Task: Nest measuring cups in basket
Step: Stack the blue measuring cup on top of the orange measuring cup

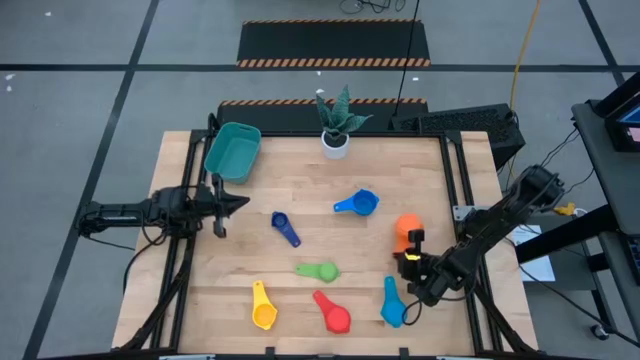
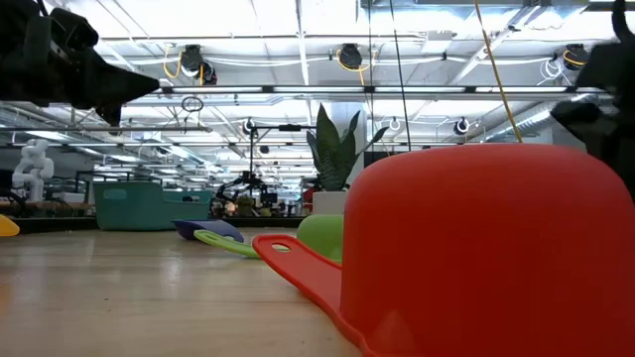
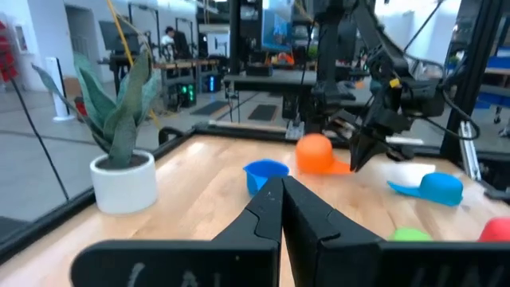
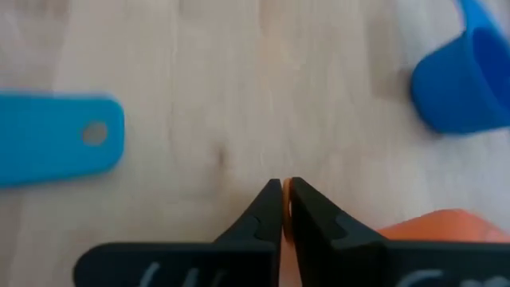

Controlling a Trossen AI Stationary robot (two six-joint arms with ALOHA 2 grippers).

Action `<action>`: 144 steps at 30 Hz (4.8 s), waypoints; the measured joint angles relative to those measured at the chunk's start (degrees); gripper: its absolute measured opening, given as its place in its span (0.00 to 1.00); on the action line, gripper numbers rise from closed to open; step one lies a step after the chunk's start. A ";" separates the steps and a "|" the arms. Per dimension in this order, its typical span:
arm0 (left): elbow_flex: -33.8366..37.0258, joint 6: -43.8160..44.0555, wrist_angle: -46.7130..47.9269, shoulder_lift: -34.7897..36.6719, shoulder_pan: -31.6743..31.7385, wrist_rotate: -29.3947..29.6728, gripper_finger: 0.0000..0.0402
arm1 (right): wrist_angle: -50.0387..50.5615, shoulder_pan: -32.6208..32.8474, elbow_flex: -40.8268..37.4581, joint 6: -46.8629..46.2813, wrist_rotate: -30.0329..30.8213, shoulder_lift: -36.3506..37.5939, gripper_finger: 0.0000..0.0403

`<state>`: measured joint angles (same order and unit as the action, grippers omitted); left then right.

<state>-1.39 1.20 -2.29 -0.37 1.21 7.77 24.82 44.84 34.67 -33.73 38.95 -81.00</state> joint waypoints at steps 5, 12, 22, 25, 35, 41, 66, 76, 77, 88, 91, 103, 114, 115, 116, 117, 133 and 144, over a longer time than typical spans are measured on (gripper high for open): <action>0.00 -1.25 -3.25 -1.52 -0.02 -0.02 0.06 | -0.30 -4.49 3.31 3.92 1.25 3.08 0.00; -0.04 -1.87 -11.54 -13.09 -2.06 -0.16 0.19 | -2.12 -14.41 7.63 1.60 -3.18 8.71 0.00; -9.58 -2.97 -22.25 -40.22 -9.91 1.92 0.39 | -10.86 -25.47 11.79 7.83 -17.00 10.26 0.00; -14.92 -5.69 -21.98 -48.96 -11.24 3.18 0.43 | -13.46 -26.89 12.19 8.16 -18.40 10.26 0.00; -32.74 -9.01 -22.04 -75.44 -12.32 3.22 0.62 | -21.72 -27.17 12.53 11.73 -19.64 10.28 0.00; -42.50 -10.67 -24.99 -88.78 -13.01 2.81 0.78 | -23.67 -26.78 12.53 12.88 -19.74 10.28 0.00; -55.58 -10.41 -42.46 -109.19 -11.36 -0.09 0.31 | -26.97 -25.60 12.44 15.90 -19.55 9.19 0.00; -55.45 -3.18 -38.07 -106.54 -7.59 -8.03 0.02 | -28.69 -21.81 12.43 21.43 -7.20 9.24 0.12; -55.45 -3.18 -36.26 -105.63 -7.40 -8.13 0.02 | -28.48 -21.21 12.46 22.05 -5.61 9.46 0.14; -51.62 -5.26 -16.76 -90.74 -6.09 -0.27 0.02 | -25.74 -17.31 11.09 22.84 7.61 12.98 0.33; -47.00 -5.88 -18.39 -86.09 -6.06 4.30 0.02 | -26.43 -18.23 9.49 22.37 7.76 12.78 0.34; -33.05 -8.34 -51.82 -83.24 -7.95 6.43 0.03 | -39.09 -23.54 3.51 23.67 7.42 11.96 0.34; -37.68 -10.99 -62.27 -90.97 -11.58 12.09 0.04 | -59.21 -25.50 2.34 32.98 7.77 3.04 0.34; -38.22 -10.76 -62.25 -91.41 -11.63 12.11 0.04 | -60.30 -25.72 2.34 32.98 8.28 2.54 0.34; -38.77 -10.66 -62.32 -91.85 -11.78 12.32 0.03 | -60.62 -25.83 2.36 32.97 9.07 2.30 0.34; -38.94 -10.65 -62.33 -92.15 -11.83 12.50 0.02 | -60.61 -26.03 2.34 32.96 9.17 2.17 0.34; -39.41 -7.27 -64.29 -92.25 -12.21 10.43 0.04 | -61.65 -28.47 2.39 29.85 8.82 1.66 0.19; -39.42 -13.27 -63.53 -92.25 -13.38 10.32 0.12 | -61.51 -28.38 2.45 33.84 9.26 3.88 0.03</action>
<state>-40.81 -12.07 -65.82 -92.62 -12.17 18.09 -36.69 16.47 37.12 0.10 48.22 -77.12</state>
